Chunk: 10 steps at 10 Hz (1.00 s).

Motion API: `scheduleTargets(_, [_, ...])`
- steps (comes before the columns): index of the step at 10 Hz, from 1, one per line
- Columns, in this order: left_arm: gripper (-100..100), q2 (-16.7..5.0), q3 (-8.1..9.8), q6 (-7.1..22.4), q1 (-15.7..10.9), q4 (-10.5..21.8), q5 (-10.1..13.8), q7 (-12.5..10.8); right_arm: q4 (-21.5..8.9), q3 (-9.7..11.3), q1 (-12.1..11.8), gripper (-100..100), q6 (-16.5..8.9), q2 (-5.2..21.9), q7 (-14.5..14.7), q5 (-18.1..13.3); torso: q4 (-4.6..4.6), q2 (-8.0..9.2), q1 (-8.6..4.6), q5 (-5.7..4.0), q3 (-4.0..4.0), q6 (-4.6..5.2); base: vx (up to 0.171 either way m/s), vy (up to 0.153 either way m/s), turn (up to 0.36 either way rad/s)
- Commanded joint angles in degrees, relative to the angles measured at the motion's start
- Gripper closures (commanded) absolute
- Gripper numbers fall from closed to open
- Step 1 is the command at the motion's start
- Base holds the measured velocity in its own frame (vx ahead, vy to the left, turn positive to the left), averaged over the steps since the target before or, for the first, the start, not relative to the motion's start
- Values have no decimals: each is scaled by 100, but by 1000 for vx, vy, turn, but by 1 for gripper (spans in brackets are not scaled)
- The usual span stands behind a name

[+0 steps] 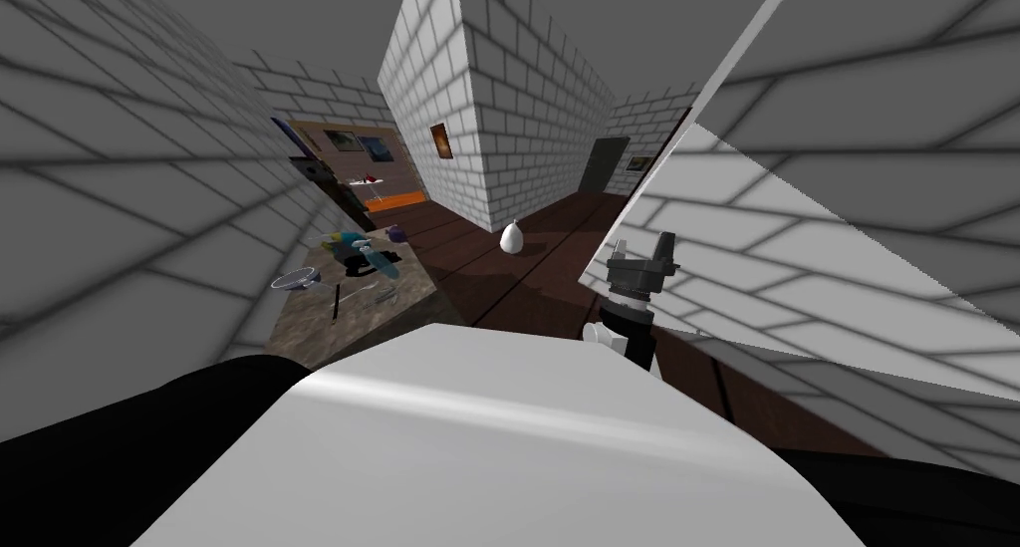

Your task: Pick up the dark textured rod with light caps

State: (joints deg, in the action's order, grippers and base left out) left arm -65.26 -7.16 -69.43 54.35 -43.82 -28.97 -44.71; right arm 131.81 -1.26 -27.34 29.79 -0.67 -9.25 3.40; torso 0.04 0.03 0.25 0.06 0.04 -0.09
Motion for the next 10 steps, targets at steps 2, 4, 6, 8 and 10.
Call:
scheduleTargets(2, [-100, -195, -4, 24, -45, 334, -145, -251, 0, 1, 1, 0, 0, 0, 0, 0, -1, -5, 6, -2, -3, 11, 26, 47, -211])
scheduleTargets(4, [-100, -357, 13, 47, -66, 607, -261, -460, 0, 0, 1, 0, 0, 1, 0, 0, -2, -9, 16, 0, -5, 10, 31, 80, -192])
scheduleTargets(6, [-100, -492, 30, 81, -106, 854, -368, -658, 0, 0, 1, 0, 0, 1, 0, 0, -2, -7, 29, 5, -4, 9, 23, 100, -175])
scheduleTargets(8, [-100, -668, 63, 179, -250, 1227, -554, -1017, 0, 0, 0, 0, 0, 1, 0, 0, -3, -12, 32, 5, -7, 7, 47, 153, -262])
scheduleTargets(10, [-100, -713, 78, 238, -349, 1409, -632, -1177, 0, -1, 0, 0, 0, 2, 0, 0, -5, -24, 72, 16, -14, 11, 37, 212, -271])
